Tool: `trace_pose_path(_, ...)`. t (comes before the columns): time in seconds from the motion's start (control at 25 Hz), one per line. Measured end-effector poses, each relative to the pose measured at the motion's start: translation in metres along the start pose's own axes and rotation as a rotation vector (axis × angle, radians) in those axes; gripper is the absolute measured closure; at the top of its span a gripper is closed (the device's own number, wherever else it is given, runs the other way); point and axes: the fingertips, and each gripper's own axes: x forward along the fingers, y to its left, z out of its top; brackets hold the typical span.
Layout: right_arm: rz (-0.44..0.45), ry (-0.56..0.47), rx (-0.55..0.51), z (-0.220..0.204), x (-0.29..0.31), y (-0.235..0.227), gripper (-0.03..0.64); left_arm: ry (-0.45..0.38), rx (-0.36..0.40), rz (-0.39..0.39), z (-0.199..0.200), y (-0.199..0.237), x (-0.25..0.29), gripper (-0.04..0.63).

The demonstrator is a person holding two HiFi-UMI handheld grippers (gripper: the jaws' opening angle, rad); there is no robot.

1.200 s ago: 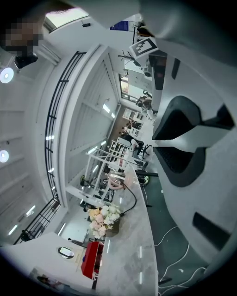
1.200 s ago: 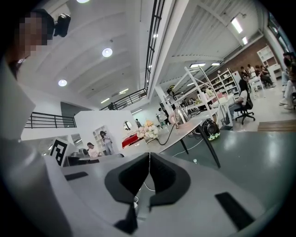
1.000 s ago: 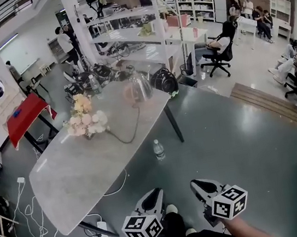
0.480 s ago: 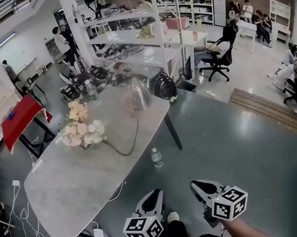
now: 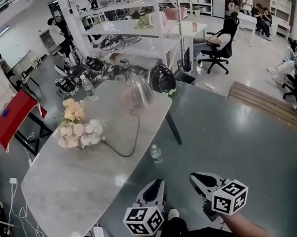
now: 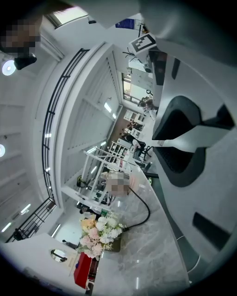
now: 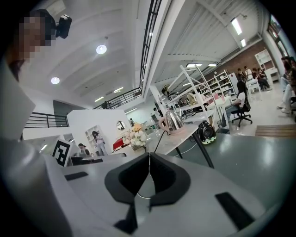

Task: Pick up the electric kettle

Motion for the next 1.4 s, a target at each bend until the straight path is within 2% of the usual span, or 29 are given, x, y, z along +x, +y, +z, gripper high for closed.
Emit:
trace_pose_path(0.8,-0.022,-0.014,-0.020,0.041,0.122,-0.017,0.609,0.008,0.002,-0.044,0.049,0.093,0.058,0.551)
trace_pose_path(1.08,-0.034,-0.017,-0.022,0.054,0.142,-0.027,0.609,0.001,-0.007,-0.048,0.062,0.108,0.075,0.551)
trace_pose_path(1.24,-0.031,-0.019,-0.031,0.066,0.156,-0.033,0.609,-0.036,-0.028,-0.039,0.077,0.117,0.083,0.551)
trace_pose_path(1.4,-0.031,-0.034,-0.029,0.081,0.170,-0.045,0.609,-0.040,-0.012,-0.041,0.089,0.124,0.099,0.551)
